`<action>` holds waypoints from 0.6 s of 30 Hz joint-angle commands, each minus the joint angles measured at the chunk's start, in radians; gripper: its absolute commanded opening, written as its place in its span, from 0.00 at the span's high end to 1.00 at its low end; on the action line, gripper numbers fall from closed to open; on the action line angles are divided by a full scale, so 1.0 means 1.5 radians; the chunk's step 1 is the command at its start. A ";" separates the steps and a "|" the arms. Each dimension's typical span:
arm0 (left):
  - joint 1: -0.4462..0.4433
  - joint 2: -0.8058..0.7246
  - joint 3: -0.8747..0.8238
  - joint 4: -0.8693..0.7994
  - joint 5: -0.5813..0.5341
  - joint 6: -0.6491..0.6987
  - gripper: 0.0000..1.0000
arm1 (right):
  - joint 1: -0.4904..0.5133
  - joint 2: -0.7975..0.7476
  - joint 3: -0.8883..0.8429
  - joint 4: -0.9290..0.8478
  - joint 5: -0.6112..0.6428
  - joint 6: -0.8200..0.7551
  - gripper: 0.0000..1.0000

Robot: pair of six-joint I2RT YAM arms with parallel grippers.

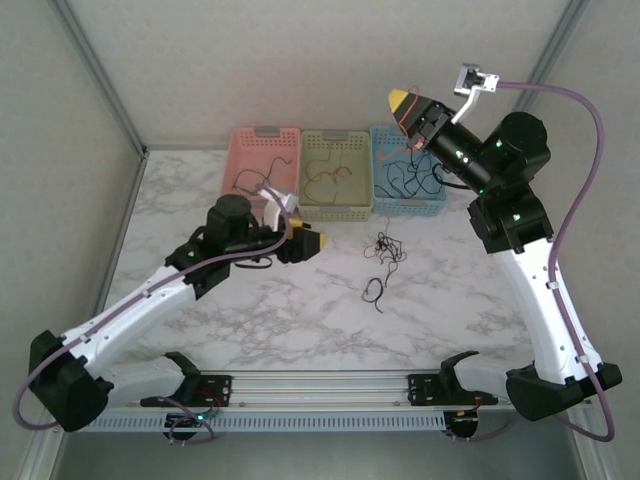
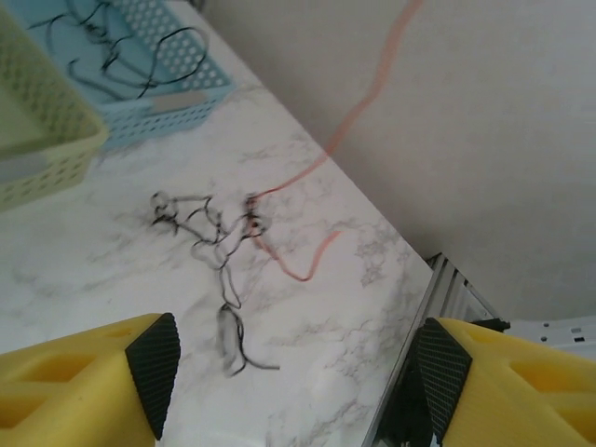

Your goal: Untangle the cables

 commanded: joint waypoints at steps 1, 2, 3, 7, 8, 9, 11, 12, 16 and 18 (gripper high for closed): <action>-0.044 0.048 0.056 0.017 -0.009 0.063 0.28 | 0.005 -0.007 -0.011 0.019 0.012 0.017 1.00; -0.055 0.065 0.067 0.032 -0.017 0.077 0.28 | 0.007 -0.008 -0.014 0.019 0.012 0.019 1.00; -0.066 0.081 0.073 0.052 -0.027 0.093 0.28 | 0.006 -0.009 -0.015 0.014 0.013 0.019 1.00; -0.098 0.143 0.107 0.106 -0.053 0.149 0.28 | 0.007 -0.011 -0.016 -0.002 0.016 0.017 1.00; -0.098 0.164 0.131 0.096 -0.063 0.155 0.28 | 0.007 -0.011 -0.017 -0.007 0.016 0.017 1.00; -0.098 0.181 0.149 0.091 -0.073 0.164 0.28 | 0.007 -0.011 -0.018 -0.011 0.015 0.017 1.00; -0.098 0.203 0.169 0.099 -0.091 0.169 0.28 | 0.007 -0.015 -0.023 -0.013 0.013 0.017 1.00; -0.098 0.214 0.180 0.101 -0.092 0.173 0.28 | 0.007 -0.016 -0.027 -0.015 0.012 0.017 1.00; -0.098 0.250 0.217 0.105 -0.098 0.167 0.31 | 0.007 -0.026 -0.041 -0.016 0.016 0.014 1.00; -0.098 0.260 0.223 0.108 -0.104 0.168 0.35 | 0.008 -0.029 -0.045 -0.017 0.018 0.012 1.00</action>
